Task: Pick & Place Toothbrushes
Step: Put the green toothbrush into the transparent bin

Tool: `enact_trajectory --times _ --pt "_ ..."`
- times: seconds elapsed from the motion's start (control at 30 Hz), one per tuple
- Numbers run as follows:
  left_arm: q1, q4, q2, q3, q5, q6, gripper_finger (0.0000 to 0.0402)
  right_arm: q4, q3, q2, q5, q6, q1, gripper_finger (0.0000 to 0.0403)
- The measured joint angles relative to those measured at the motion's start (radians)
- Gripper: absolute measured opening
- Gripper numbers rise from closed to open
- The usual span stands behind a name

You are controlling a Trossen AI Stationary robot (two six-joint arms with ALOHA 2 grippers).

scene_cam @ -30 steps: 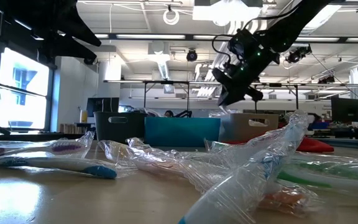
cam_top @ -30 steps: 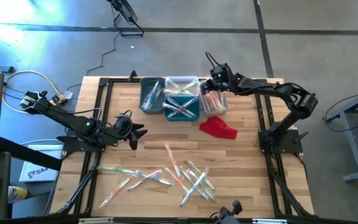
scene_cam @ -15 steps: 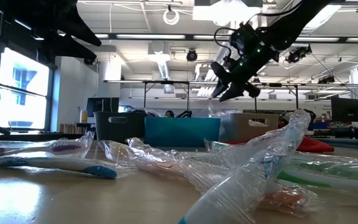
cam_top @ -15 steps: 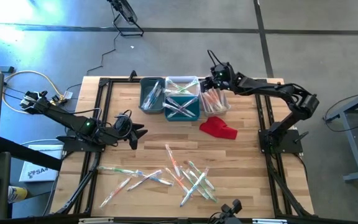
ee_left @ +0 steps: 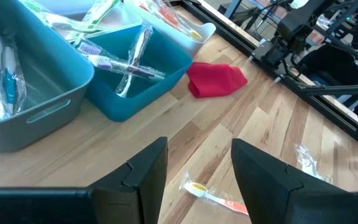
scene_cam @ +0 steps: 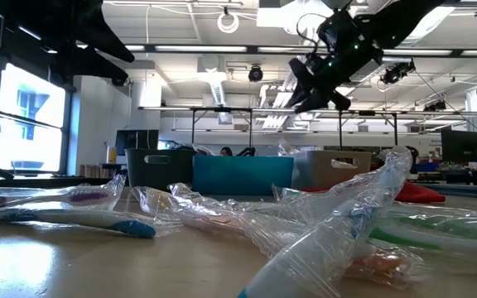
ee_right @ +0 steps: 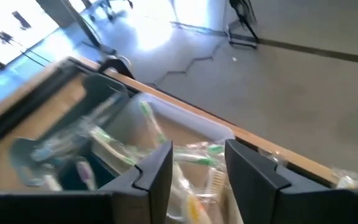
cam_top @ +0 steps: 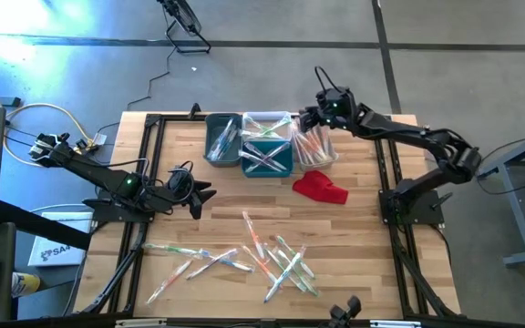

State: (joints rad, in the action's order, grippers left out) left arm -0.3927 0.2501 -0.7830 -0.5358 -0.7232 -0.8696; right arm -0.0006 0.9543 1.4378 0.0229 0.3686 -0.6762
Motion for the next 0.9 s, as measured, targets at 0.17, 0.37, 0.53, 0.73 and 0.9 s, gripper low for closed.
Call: enact_trajectory --times 0.17,0.37,0.53,0.73,0.9 --pt "0.0 0.0 0.0 0.0 0.0 0.0 0.0175 0.006 0.0 -0.057 -0.049 0.005 0.016 0.0134" --pt "0.0 0.009 0.0 0.0 0.001 0.0 0.0175 0.034 0.0 -0.104 -0.177 0.003 0.055 0.0134" --pt "0.0 0.016 0.0 0.0 0.001 0.0 0.0175 0.055 0.0 -0.11 -0.207 0.053 0.11 0.0133" --pt "0.0 0.016 0.0 0.0 0.001 -0.001 0.0175 0.057 0.0 -0.109 -0.215 0.174 0.194 0.0133" --pt "0.0 0.007 0.0 0.0 0.001 0.0 0.0175 0.086 0.0 -0.109 -0.283 0.074 0.261 0.0131"
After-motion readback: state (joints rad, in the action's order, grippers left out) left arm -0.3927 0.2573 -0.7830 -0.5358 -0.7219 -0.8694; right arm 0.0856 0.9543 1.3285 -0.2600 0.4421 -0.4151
